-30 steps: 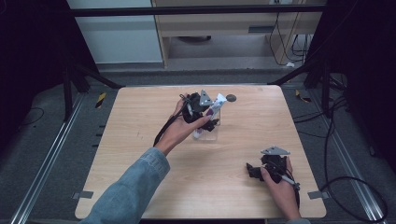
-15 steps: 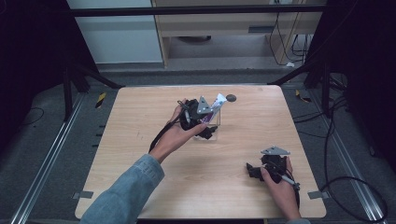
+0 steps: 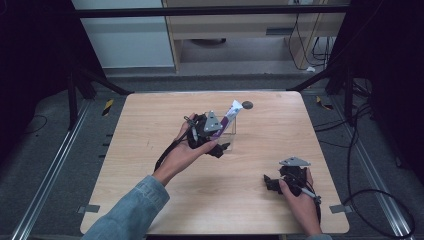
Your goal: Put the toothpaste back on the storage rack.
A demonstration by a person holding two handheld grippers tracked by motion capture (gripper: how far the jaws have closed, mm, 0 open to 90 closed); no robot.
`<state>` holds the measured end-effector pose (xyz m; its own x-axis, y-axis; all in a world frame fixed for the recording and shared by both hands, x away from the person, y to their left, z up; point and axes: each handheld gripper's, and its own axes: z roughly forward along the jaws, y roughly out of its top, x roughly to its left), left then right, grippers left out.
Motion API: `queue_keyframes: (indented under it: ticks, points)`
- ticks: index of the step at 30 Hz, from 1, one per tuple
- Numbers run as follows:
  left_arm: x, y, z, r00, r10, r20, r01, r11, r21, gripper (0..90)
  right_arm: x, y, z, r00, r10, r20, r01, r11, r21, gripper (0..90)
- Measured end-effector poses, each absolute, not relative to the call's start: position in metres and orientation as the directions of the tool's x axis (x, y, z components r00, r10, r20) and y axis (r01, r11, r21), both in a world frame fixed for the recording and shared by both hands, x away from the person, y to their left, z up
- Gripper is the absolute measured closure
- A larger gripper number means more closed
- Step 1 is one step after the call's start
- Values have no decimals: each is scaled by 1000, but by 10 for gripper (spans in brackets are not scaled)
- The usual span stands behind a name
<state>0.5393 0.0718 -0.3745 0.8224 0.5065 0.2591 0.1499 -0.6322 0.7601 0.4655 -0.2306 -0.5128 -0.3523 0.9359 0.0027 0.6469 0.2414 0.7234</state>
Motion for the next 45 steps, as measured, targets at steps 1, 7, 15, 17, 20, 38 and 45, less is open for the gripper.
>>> queue_keyframes:
  ticks: [1,7,15,17,20,38,45]
  points:
    - [539,74,-375,823,510,250,157,-628,762,46,466,-231,-513,-352,936,2,647,242,724,3]
    - [534,92,-376,813,531,238,174,-611,772,47,466,-231,-513,-352,936,2,647,242,724,3]
    - [530,109,-378,804,554,216,192,-585,788,47,466,-231,-513,-353,936,2,646,242,724,3]
    - [528,112,-378,803,558,210,196,-580,791,47,466,-231,-513,-353,936,2,647,242,724,3]
    - [525,117,-380,801,563,204,201,-573,794,47,466,-231,-513,-353,936,2,646,242,724,3]
    - [518,152,-400,768,626,137,266,-505,821,46,466,-231,-513,-352,936,3,647,241,724,3]
    - [522,173,-413,728,674,127,311,-489,815,46,466,-231,-513,-352,936,3,646,241,724,3]
